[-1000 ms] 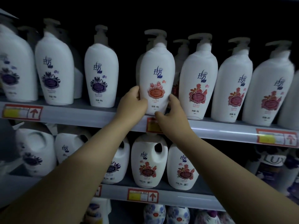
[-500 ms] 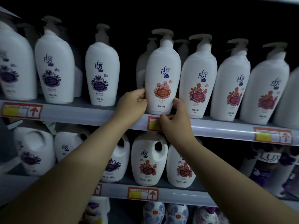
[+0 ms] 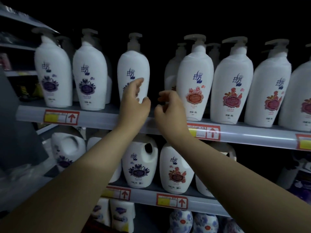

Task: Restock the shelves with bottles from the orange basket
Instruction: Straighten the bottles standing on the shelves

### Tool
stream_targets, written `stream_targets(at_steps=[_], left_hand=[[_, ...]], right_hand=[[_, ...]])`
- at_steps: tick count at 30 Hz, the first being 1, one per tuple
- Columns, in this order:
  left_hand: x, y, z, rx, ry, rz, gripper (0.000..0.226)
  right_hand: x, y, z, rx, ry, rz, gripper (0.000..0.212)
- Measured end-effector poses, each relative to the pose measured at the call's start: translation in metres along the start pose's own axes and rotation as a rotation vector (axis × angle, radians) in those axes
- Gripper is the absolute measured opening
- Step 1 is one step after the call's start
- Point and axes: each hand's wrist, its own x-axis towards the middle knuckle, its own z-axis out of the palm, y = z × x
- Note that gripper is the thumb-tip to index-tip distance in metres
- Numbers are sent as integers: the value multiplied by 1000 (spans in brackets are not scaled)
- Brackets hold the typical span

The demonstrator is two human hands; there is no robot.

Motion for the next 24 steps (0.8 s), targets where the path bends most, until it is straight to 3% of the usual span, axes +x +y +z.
stream_targets(at_steps=[7, 13, 19, 24], left_hand=[[20, -18, -19, 186, 76, -117, 76], [44, -18, -38, 242, -145, -310, 71], [41, -20, -46, 200, -150, -311, 51], [36, -21, -53, 150, -118, -268, 54]], right_hand=[[30, -8, 36, 8, -130, 183, 58], [53, -13, 51, -104, -323, 304, 42], [58, -4, 56, -228, -313, 303, 39], [53, -1, 56, -319, -318, 214, 39]])
